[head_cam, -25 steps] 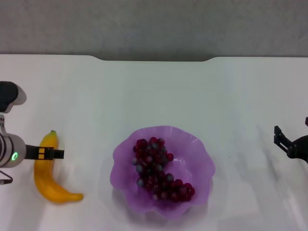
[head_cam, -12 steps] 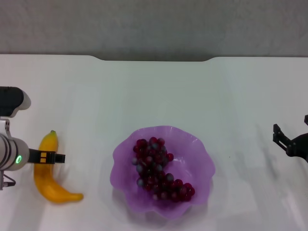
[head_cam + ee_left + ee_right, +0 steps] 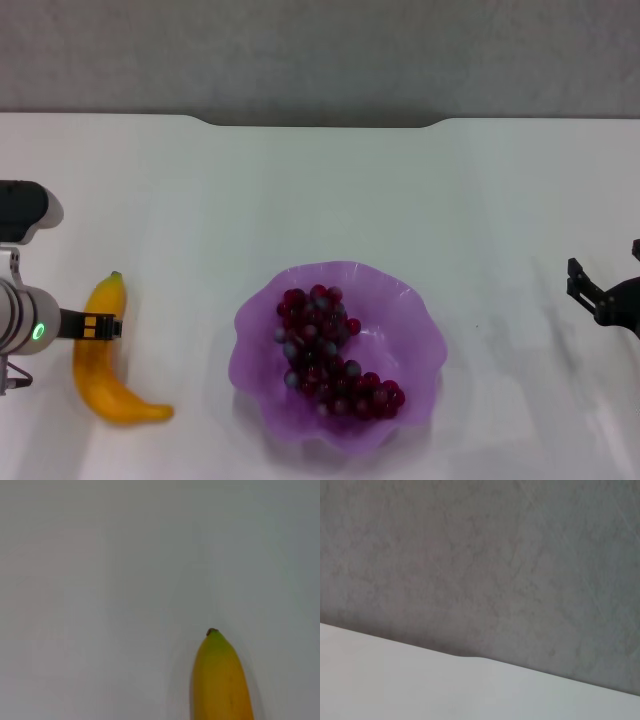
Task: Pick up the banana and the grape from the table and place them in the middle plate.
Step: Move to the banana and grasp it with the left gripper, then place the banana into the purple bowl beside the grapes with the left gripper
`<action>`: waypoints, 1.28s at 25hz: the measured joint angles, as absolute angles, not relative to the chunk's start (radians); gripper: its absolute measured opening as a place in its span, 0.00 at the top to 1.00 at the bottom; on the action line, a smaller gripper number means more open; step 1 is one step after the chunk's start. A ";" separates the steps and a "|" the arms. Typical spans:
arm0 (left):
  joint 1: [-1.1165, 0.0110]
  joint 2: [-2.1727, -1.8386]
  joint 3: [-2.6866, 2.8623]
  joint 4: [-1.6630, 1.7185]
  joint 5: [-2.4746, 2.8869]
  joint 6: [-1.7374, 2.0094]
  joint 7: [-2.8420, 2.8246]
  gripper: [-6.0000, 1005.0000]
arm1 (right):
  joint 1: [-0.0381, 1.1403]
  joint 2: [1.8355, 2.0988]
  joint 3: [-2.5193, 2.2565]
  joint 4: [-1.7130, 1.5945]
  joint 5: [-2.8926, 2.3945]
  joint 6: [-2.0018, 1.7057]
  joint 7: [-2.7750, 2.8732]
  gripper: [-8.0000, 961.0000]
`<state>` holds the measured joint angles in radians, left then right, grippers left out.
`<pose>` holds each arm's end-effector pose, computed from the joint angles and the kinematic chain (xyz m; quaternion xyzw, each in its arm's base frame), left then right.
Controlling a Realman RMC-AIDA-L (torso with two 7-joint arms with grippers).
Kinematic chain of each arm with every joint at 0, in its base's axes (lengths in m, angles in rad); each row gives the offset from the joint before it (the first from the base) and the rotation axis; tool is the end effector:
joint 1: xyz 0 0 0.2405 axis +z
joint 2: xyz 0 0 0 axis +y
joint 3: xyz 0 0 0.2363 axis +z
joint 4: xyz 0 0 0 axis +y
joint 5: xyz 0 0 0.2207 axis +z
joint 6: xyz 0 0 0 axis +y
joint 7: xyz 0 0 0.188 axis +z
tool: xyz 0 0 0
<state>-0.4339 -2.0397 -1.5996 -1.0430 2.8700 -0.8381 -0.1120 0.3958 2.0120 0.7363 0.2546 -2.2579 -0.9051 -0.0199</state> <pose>-0.3163 0.4028 -0.0252 -0.7109 -0.5446 0.0883 0.4361 0.3503 0.3660 -0.0377 -0.7584 0.2341 0.1616 0.5864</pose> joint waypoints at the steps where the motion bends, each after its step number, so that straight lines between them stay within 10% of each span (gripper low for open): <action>1: -0.434 -2.039 -1.600 -1.043 2.870 -0.838 -0.112 0.35 | 0.396 2.012 0.736 0.255 -2.258 -0.905 -0.020 0.07; 10: -0.428 -2.033 -1.611 -1.086 2.870 -0.861 -0.103 0.53 | 0.393 2.012 0.737 0.252 -2.251 -0.905 -0.019 0.07; 32: -0.351 -2.040 -1.472 -1.425 2.374 -0.899 0.185 0.52 | 0.400 2.006 0.775 0.222 -2.232 -0.916 -0.020 0.07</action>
